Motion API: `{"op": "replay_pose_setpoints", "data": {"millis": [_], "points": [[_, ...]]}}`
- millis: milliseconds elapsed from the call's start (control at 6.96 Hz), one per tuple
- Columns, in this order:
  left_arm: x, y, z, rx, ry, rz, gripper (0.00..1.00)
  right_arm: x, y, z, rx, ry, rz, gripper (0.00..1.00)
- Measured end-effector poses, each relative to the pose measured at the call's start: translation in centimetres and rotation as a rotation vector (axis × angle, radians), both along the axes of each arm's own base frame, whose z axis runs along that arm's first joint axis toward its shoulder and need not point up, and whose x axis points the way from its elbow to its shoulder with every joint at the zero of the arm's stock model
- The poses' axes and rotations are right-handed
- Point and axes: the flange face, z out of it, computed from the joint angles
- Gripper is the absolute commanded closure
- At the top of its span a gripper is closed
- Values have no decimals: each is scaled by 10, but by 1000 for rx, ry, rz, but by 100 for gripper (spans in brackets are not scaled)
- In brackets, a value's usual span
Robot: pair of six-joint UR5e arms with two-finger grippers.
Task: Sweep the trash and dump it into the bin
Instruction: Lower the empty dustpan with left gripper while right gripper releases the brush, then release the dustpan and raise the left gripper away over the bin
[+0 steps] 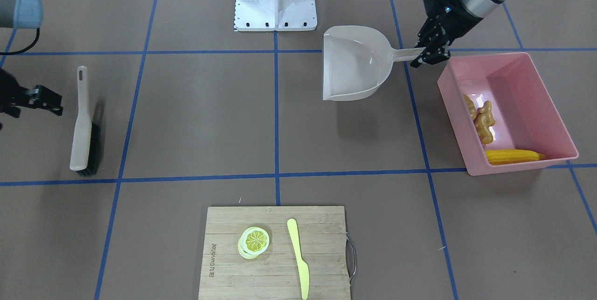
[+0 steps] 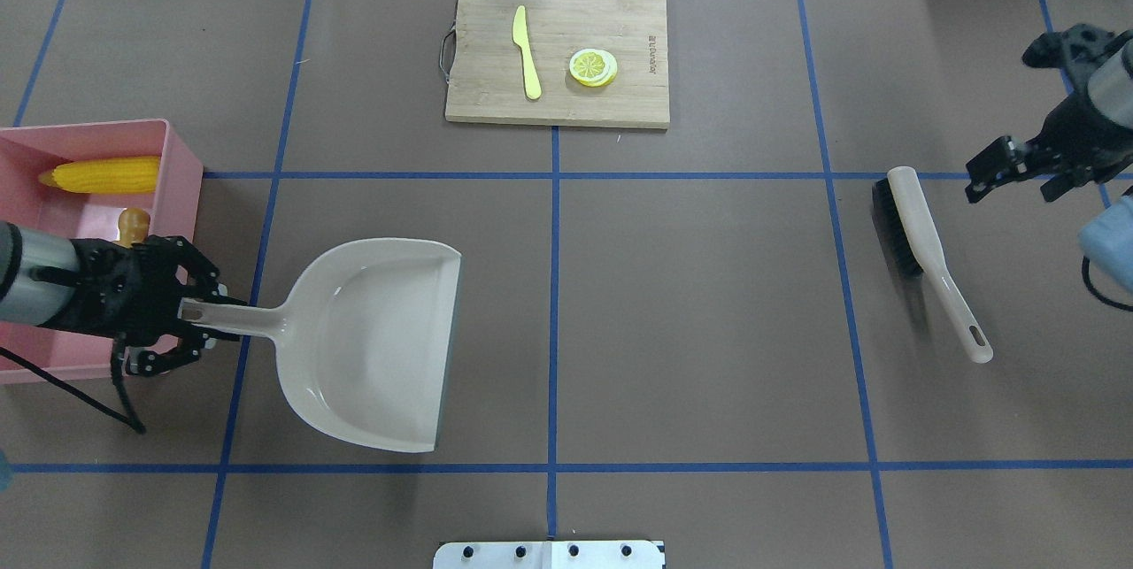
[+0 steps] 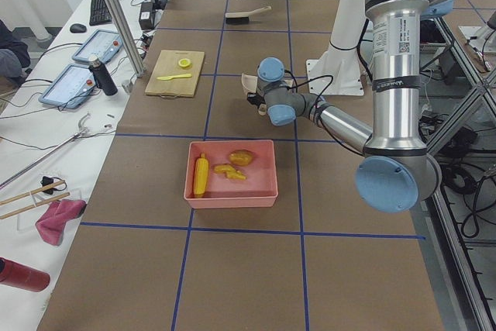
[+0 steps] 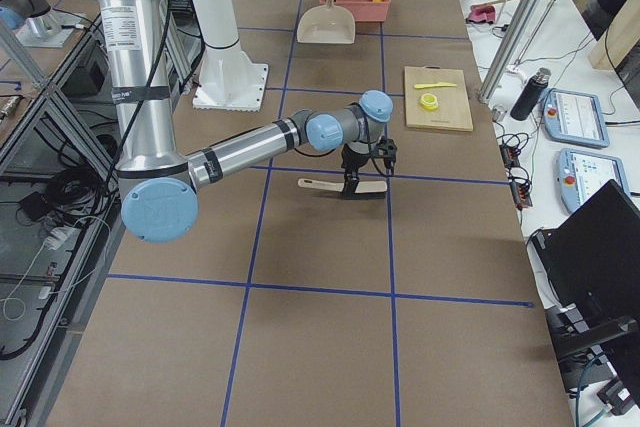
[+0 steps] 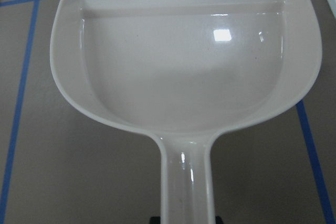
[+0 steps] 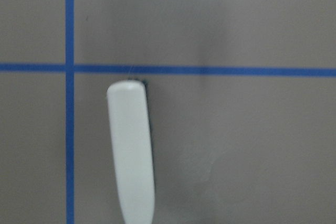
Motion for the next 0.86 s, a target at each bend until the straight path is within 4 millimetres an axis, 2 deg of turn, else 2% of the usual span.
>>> {"op": "replay_pose_setpoints", "data": {"millis": [144, 287, 431, 575, 862], "points": [[20, -2, -4, 5, 8, 19, 100, 42, -13, -4, 43, 7, 52, 0], [32, -7, -4, 1, 8, 26, 100, 76, -20, -1, 91, 17, 62, 0], [40, -13, 0, -11, 2, 25, 100, 105, -25, 11, 136, 29, 44, 0], [51, -21, 0, -40, 3, 13, 100, 134, -27, 28, 168, 41, 19, 0], [69, -36, -6, -84, 13, -10, 100, 175, -10, 71, 132, 41, 27, 0]]}}
